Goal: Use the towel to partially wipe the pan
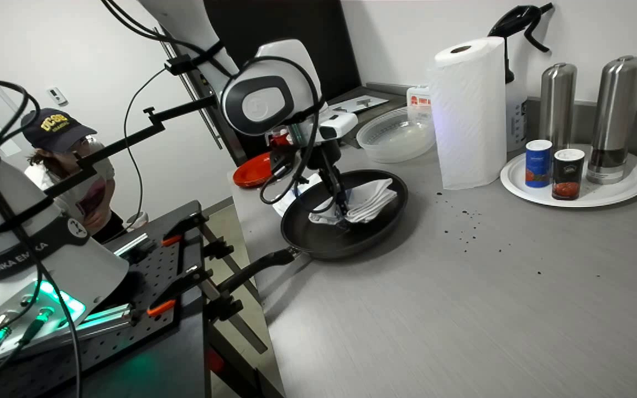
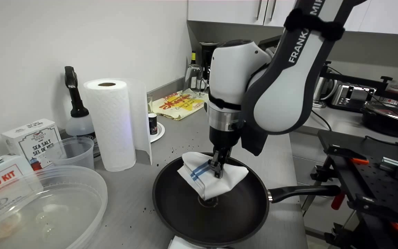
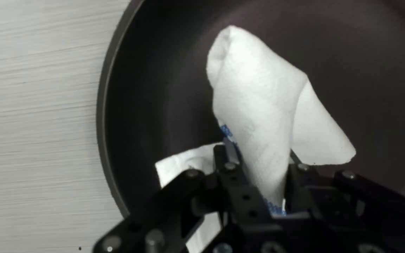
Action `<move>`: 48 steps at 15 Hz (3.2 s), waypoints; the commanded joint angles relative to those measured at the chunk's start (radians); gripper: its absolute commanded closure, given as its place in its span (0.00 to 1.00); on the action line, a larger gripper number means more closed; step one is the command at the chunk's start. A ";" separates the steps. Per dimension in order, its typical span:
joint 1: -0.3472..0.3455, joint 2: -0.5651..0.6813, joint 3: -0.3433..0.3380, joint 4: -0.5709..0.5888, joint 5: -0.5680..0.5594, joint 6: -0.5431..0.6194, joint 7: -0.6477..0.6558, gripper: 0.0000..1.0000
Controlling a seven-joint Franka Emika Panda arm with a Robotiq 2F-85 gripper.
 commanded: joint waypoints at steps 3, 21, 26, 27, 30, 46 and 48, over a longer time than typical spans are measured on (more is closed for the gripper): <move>0.182 0.135 -0.181 0.089 -0.035 0.045 0.111 0.94; 0.407 0.348 -0.370 0.170 -0.006 0.013 0.199 0.94; 0.375 0.331 -0.308 0.191 0.010 -0.020 0.199 0.94; 0.371 0.327 -0.296 0.194 0.011 -0.027 0.200 0.94; 0.358 0.305 -0.256 0.203 0.012 -0.055 0.204 0.94; 0.006 0.168 0.190 0.236 0.084 -0.212 0.111 0.94; -0.097 0.160 0.287 0.244 0.138 -0.253 0.051 0.94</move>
